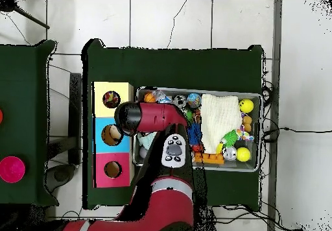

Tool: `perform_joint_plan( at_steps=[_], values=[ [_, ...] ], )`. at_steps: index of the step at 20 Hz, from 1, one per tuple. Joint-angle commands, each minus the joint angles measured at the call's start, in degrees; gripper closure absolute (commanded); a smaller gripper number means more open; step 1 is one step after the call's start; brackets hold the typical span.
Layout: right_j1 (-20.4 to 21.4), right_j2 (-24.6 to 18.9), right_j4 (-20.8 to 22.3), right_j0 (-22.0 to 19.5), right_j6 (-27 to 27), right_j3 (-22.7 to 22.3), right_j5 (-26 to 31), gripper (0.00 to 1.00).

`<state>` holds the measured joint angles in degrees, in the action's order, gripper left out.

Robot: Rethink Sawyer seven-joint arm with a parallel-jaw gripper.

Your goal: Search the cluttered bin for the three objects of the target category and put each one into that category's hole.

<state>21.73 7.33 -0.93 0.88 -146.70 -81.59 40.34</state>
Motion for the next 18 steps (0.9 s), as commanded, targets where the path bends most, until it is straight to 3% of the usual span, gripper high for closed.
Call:
perform_joint_plan(
  at_steps=[1,3,4,10,17,18],
  values=[
    [-5.04,-2.84,0.63,-0.15,-4.22,-2.81,-4.04,0.0],
    [-5.47,-2.54,0.67,0.15,-4.28,-2.38,-3.99,0.0],
    [-5.7,-2.39,0.64,0.26,-4.22,-2.12,-3.64,1.0],
    [-6.98,-2.07,0.54,0.54,-3.47,0.16,1.37,1.0],
    [-6.88,-1.07,0.7,2.42,-4.99,0.2,-0.79,1.0],
    [-6.33,-0.95,0.53,2.55,-5.83,-0.68,-3.64,1.0]
  ],
)
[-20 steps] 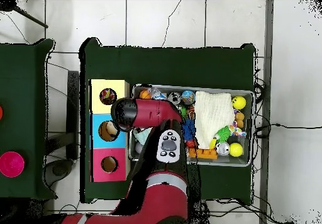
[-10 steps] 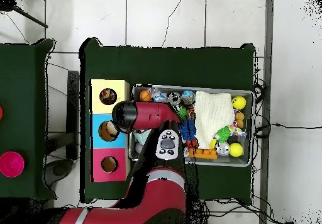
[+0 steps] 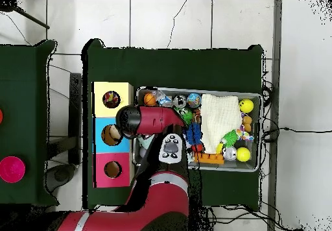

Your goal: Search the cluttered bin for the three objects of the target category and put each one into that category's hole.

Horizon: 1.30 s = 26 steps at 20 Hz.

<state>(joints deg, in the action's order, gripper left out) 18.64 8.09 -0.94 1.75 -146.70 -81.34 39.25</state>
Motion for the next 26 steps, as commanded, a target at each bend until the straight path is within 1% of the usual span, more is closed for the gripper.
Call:
perform_joint_plan(
  at_steps=[1,2,4,5,6,7,10,13,21,24,26],
  values=[
    [-2.1,-2.73,-0.37,1.01,-5.57,-1.72,-3.07,1.0],
    [-0.21,-3.01,-1.11,0.3,-5.11,-2.01,-1.7,1.0],
    [5.04,-1.99,-2.32,0.66,-5.75,-2.46,2.67,1.0],
    [7.35,-1.2,-2.37,0.95,-5.48,-1.51,6.31,1.0],
    [9.07,-0.84,-2.36,0.93,-5.03,-0.83,8.44,1.0],
    [10.37,-0.74,-2.42,0.76,-4.47,0.15,11.45,1.0],
    [12.32,-0.51,-2.09,0.25,-3.38,2.71,16.91,1.0],
    [13.45,-1.49,-2.42,-1.01,-2.76,3.49,19.29,1.0],
    [15.02,-1.54,-2.28,-1.3,-3.89,3.61,19.39,1.0],
    [13.78,-1.92,-1.7,-1.64,-3.27,3.96,18.3,1.0],
    [11.93,-2.56,-1.8,-2.21,-3.22,3.46,16.02,1.0]
  ],
)
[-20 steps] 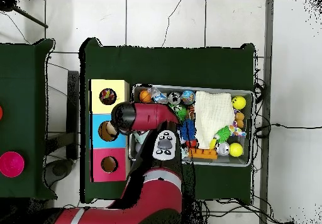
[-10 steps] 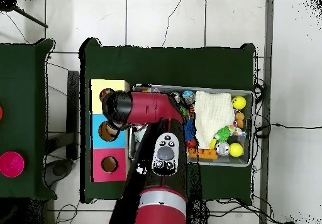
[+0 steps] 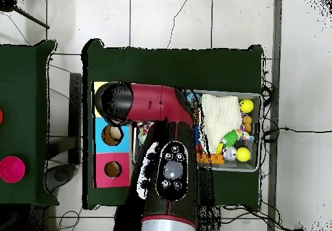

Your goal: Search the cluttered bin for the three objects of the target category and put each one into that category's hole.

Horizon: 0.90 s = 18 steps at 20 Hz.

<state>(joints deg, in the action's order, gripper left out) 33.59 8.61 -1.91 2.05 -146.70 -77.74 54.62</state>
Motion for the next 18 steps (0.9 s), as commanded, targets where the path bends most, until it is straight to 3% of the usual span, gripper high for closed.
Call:
perform_joint_plan(
  at_steps=[1,5,6,12,18],
  values=[
    [-3.21,-3.14,-0.45,-2.54,-2.68,-0.29,0.36,1.0],
    [-3.36,-3.22,0.51,-2.56,-1.53,-1.17,-1.4,1.0],
    [-3.31,-3.24,0.67,-2.59,-1.34,-1.39,-1.97,0.0],
    [-3.72,-2.8,2.12,-2.78,-0.48,-1.76,-3.32,0.0],
    [-5.06,-3.91,0.83,-3.82,-1.42,-4.0,-6.53,0.0]
  ],
)
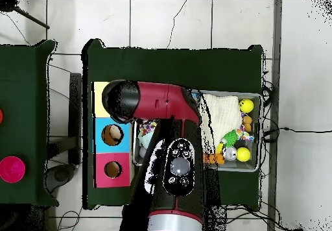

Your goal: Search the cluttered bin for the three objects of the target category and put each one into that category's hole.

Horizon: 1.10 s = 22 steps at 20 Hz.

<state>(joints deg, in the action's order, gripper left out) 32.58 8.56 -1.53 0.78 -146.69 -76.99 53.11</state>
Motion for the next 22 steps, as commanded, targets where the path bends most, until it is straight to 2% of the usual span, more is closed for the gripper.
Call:
perform_joint_plan(
  at_steps=[1,3,10,16,22],
  values=[
    [-4.89,-3.39,1.27,-2.2,-1.74,-4.43,-6.09,0.0],
    [-6.74,-3.3,1.91,-1.99,-2.4,-4.72,-8.95,0.0],
    [-10.28,-2.12,2.01,-0.05,-4.63,-4.15,-11.33,0.0],
    [-11.01,-2.26,1.04,-0.69,-3.68,-3.71,-10.52,0.0],
    [-10.23,-2.71,0.46,-0.56,-4.38,-6.93,-13.12,0.0]
  ],
)
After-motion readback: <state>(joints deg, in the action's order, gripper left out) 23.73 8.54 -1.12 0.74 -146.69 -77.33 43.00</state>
